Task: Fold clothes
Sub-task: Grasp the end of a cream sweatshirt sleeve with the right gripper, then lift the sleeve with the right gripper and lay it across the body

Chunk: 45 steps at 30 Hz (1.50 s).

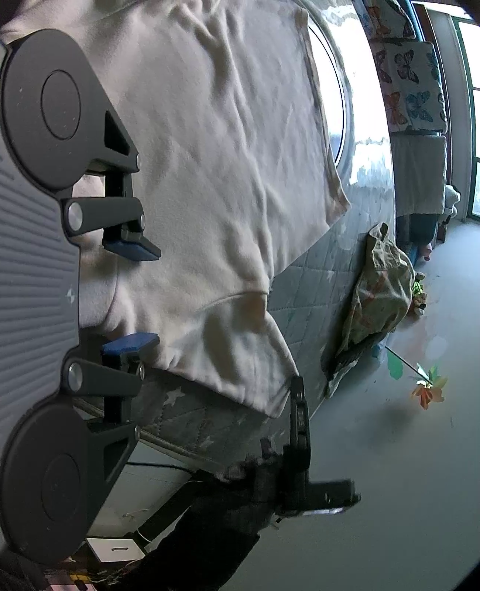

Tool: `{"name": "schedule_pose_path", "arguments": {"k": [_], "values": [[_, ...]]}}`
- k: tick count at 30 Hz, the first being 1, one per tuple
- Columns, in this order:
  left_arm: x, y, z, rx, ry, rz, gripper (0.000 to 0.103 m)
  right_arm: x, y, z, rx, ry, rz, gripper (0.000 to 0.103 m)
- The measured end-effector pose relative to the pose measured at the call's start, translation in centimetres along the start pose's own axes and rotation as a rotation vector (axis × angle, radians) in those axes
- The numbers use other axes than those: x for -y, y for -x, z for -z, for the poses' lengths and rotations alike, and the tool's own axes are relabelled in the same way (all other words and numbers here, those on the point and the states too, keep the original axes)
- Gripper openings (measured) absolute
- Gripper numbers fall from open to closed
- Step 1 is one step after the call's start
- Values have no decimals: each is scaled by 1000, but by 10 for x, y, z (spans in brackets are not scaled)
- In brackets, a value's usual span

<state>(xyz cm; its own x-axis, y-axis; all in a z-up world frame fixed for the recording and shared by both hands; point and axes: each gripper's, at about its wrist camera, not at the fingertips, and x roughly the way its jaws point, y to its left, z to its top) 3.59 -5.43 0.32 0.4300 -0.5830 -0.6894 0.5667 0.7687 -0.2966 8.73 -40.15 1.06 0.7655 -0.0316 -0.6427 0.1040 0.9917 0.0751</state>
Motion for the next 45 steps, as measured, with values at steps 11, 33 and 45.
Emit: {"name": "schedule_pose_path", "arguments": {"k": [11, 33, 45], "values": [[1, 20, -4, 106, -18, -66, 91, 30, 32, 32, -1, -164, 10, 42], [-25, 55, 8, 181, 54, -277, 103, -32, 98, -7, 163, -108, -268, 4], [-53, 84, 42, 205, 172, -359, 103, -157, 121, -37, 132, 131, -600, 4]]}}
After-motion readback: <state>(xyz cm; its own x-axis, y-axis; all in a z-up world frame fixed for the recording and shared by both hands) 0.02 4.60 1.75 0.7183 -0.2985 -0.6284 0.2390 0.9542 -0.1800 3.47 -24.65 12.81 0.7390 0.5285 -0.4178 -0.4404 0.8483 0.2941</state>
